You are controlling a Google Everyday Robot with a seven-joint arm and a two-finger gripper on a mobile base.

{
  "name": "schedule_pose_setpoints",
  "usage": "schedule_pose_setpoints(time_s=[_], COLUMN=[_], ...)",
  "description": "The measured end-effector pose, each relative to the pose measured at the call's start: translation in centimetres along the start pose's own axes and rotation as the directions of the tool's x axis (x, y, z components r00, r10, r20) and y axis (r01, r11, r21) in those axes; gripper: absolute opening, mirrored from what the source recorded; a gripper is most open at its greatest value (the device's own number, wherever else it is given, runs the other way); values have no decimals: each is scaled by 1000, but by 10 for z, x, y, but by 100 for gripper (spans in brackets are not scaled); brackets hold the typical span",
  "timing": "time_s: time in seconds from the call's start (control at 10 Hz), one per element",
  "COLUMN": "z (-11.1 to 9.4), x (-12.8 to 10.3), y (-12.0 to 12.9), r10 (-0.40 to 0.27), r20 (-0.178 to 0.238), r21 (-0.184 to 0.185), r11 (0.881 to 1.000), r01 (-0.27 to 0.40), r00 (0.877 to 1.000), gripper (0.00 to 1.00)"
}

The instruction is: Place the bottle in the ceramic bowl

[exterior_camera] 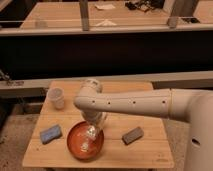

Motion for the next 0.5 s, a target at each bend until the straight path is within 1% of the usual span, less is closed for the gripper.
schedule_pose_setpoints(time_s=[0.1,0.3,0.5], z=[2,4,5], x=[-3,-6,-10], y=[-1,-3,-6], r10=[-14,-30,-36], r20=[1,-1,-1], r21=[-2,-2,-2], r11=[1000,1000,999], r01=[14,30,36], r00=[1000,1000,999], gripper=[4,12,12])
